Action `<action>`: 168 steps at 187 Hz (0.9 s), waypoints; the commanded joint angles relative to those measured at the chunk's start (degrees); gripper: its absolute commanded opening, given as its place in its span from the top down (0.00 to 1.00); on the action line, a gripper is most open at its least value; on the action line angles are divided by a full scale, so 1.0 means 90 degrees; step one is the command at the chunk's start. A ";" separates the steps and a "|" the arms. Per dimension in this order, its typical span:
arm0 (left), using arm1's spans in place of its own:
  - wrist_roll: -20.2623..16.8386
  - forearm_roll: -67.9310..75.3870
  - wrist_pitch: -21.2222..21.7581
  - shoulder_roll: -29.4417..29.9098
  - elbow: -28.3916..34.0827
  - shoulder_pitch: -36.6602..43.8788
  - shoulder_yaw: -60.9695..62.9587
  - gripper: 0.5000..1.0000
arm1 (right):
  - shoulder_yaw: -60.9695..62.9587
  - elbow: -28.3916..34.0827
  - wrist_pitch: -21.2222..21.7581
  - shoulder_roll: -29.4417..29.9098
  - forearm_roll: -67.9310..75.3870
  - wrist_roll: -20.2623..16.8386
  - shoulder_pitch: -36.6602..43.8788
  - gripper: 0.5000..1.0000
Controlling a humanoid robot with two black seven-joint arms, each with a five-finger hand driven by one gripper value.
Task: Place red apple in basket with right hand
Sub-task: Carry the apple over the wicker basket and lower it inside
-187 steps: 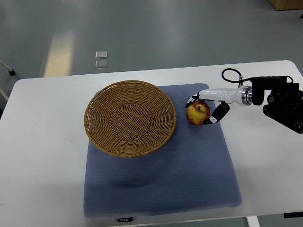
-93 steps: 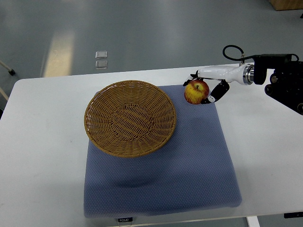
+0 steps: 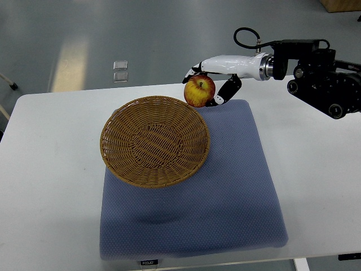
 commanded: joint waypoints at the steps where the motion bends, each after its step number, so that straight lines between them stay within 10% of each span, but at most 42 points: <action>1: 0.0008 0.0000 0.0000 0.0000 -0.0001 -0.0001 0.0000 0.00 | -0.0010 -0.0040 -0.0057 0.0386 0.0000 -0.0006 -0.0105 0.54; 168: 0.0008 0.0000 0.0000 0.0000 -0.0001 -0.0001 0.0000 0.00 | -0.0020 -0.0343 -0.0311 0.1598 -0.0068 -0.0250 -0.0769 0.52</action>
